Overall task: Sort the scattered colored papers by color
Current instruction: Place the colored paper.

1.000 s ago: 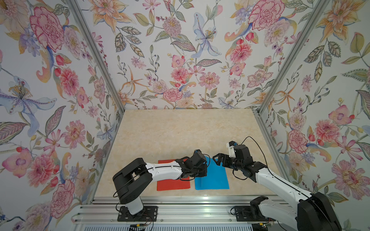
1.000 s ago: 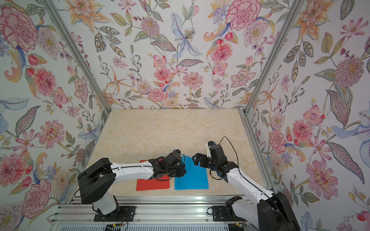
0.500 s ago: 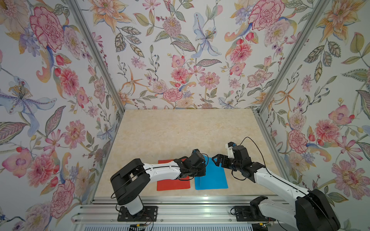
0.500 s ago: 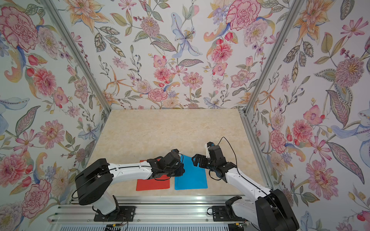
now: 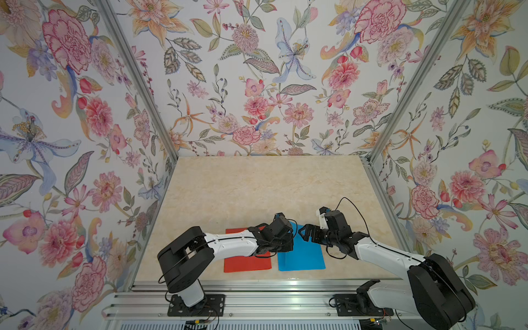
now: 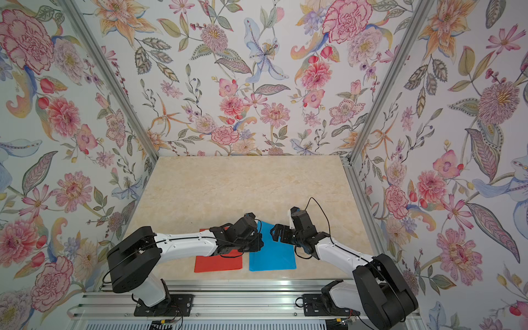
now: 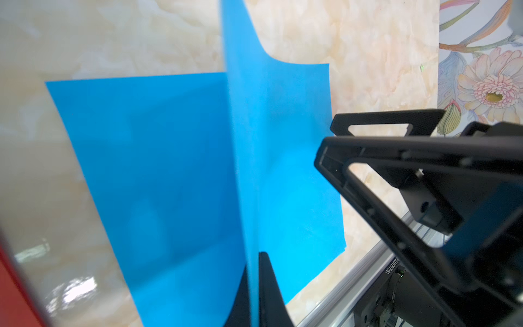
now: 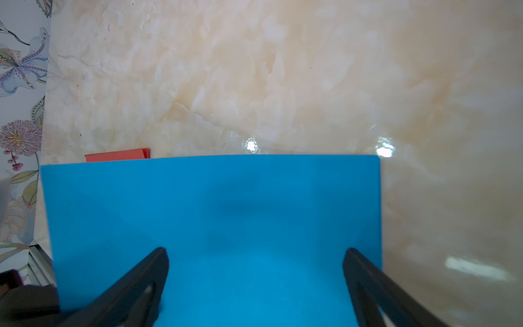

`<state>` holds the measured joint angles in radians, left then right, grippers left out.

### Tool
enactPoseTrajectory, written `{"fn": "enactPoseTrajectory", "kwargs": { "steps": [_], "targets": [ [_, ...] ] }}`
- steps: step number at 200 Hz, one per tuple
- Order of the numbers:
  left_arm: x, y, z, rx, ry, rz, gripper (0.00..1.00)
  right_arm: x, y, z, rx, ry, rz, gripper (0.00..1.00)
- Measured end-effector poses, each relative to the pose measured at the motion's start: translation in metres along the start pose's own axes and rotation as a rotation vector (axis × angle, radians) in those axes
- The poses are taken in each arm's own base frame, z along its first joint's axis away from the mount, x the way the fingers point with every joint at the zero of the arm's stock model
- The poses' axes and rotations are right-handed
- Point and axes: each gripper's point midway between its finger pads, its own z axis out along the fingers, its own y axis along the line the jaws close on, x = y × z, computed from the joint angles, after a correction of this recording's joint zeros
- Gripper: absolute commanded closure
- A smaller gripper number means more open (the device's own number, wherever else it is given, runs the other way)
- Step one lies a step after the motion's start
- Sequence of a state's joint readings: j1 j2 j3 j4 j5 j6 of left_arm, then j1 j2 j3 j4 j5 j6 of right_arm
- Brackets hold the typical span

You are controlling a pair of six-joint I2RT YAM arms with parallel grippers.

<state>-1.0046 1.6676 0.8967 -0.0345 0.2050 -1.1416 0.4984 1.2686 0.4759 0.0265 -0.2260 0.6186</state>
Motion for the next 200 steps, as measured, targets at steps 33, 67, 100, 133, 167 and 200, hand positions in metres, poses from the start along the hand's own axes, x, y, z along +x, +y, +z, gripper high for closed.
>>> {"fn": "enactPoseTrajectory", "kwargs": {
  "steps": [33, 67, 100, 133, 167, 200],
  "targets": [
    [0.001, 0.002, 0.0, -0.008, 0.005, -0.001, 1.0, 0.002, -0.001, 0.002, 0.009, 0.005, -0.002, 0.0],
    [0.001, 0.003, 0.0, -0.01, 0.007, -0.002, 1.0, 0.005, -0.006, 0.006, 0.027, 0.019, 0.002, 0.0],
    [0.002, 0.003, 0.0, -0.014, 0.009, -0.002, 1.0, 0.005, -0.006, 0.007, 0.028, 0.018, 0.0, 0.0],
    [0.002, 0.004, 0.0, -0.014, 0.009, -0.002, 0.74, 0.005, -0.006, 0.007, 0.033, 0.016, -0.003, 0.0],
    [-0.003, 0.015, -0.003, -0.046, 0.012, 0.012, 0.05, 0.005, -0.007, 0.007, 0.036, 0.014, -0.003, 0.0],
    [-0.043, 0.045, -0.036, -0.22, -0.047, 0.094, 0.02, 0.005, -0.007, 0.007, 0.04, 0.013, -0.003, 0.0]
  ]
}}
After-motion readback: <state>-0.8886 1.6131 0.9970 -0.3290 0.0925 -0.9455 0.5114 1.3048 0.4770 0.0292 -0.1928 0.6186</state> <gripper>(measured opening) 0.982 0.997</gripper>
